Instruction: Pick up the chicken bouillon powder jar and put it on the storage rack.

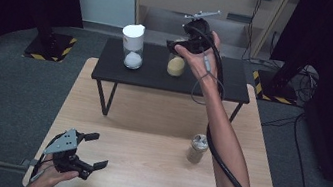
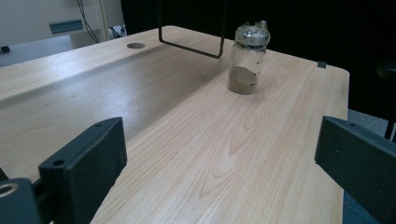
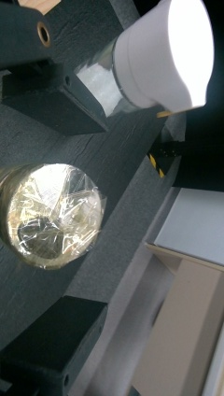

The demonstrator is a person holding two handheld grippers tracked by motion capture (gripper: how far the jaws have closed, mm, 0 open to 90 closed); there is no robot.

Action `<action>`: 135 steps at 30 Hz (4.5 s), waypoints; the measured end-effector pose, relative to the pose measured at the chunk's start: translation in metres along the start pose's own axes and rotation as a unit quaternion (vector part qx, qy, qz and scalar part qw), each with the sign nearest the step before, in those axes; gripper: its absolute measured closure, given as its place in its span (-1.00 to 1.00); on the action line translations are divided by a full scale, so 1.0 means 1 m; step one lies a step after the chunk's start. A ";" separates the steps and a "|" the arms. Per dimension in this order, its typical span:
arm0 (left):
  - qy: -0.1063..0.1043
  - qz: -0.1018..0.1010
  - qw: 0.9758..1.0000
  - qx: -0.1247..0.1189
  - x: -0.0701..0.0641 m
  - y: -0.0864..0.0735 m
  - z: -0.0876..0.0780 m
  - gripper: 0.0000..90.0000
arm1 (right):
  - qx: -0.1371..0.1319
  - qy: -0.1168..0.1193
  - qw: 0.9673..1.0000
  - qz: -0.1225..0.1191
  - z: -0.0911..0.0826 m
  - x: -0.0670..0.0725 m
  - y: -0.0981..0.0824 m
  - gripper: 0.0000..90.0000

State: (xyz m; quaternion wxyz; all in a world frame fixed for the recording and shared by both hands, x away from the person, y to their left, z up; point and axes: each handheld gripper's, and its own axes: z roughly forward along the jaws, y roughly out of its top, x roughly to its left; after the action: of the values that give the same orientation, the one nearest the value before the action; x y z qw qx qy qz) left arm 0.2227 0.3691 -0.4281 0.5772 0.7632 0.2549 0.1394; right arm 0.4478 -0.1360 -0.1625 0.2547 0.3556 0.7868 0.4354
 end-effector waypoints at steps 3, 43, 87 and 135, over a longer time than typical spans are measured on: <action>0.000 0.000 1.000 0.001 0.000 0.000 0.000 -0.97 | -0.009 0.000 1.000 -0.004 -0.007 0.000 0.000 -0.73; -0.001 0.002 1.000 0.005 -0.001 0.001 0.001 -0.96 | -0.083 0.052 0.994 -0.055 -0.090 0.017 -0.027 -0.74; 0.000 -0.003 1.000 0.006 0.000 0.000 0.002 -0.96 | -0.101 0.139 0.984 -0.056 -0.148 0.022 -0.155 -0.75; 0.004 -0.002 1.000 0.001 0.000 -0.001 0.001 -0.94 | -0.049 0.138 0.989 -0.004 -0.147 0.031 -0.303 -0.76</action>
State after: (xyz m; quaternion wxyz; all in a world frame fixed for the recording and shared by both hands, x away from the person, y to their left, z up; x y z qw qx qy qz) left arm 0.2225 0.3685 -0.4287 0.5759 0.7625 0.2585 0.1415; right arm 0.2220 -0.2971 -0.3555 0.1624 0.2759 0.7939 0.5170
